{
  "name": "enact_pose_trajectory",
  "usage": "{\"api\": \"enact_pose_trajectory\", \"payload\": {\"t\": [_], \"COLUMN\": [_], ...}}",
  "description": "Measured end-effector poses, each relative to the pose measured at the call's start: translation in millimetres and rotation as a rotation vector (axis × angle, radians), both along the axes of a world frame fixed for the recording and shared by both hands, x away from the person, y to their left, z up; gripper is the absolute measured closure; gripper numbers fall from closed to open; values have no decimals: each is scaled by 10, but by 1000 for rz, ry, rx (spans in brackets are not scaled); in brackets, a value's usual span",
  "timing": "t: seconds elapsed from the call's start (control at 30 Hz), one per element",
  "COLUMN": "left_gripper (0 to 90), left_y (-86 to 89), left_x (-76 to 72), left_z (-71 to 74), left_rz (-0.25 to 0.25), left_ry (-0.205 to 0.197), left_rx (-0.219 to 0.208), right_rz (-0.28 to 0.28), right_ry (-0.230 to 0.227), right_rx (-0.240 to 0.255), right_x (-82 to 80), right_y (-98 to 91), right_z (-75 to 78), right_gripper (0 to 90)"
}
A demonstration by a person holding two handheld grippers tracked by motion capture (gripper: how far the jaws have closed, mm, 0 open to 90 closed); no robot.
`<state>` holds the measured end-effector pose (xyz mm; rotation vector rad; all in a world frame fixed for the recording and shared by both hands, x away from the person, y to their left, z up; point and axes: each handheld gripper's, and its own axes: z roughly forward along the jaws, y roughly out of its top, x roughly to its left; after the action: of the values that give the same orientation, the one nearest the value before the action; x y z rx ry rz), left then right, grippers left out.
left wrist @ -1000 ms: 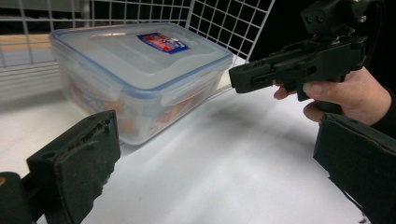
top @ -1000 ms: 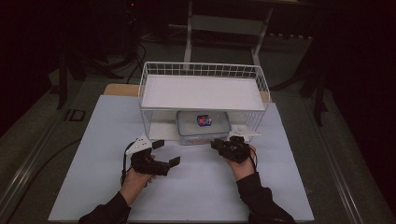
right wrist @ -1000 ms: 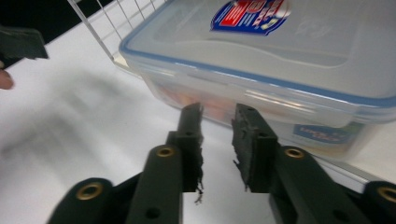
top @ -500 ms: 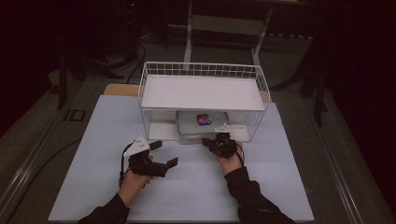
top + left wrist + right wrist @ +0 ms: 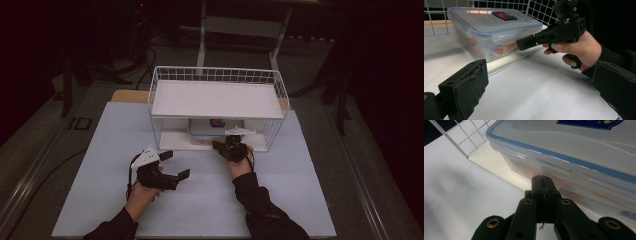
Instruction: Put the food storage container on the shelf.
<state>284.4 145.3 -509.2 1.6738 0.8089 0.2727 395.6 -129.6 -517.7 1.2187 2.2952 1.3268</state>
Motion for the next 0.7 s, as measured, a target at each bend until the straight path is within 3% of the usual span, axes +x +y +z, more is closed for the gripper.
{"api": "enact_pose_trajectory", "payload": {"t": [0.5, 0.57, 0.6, 0.7], "left_gripper": [8, 8, 8, 8], "left_y": [3, 1, 1, 1], "left_x": [-1, -5, -5, -7], "left_z": [-8, -3, -3, 5], "left_rz": [1, 1, 1, 2], "left_ry": [1, -5, -5, -7], "left_rx": [9, 15, 15, 16], "right_rz": [-9, -1, -1, 53], "right_ry": [-2, 31, 31, 18], "right_rx": [-16, 15, 15, 19], "right_x": [112, 85, 85, -44], "right_y": [-4, -23, -23, -16], "right_z": [27, 12, 12, 43], "right_gripper": [890, 857, 857, 725]}}
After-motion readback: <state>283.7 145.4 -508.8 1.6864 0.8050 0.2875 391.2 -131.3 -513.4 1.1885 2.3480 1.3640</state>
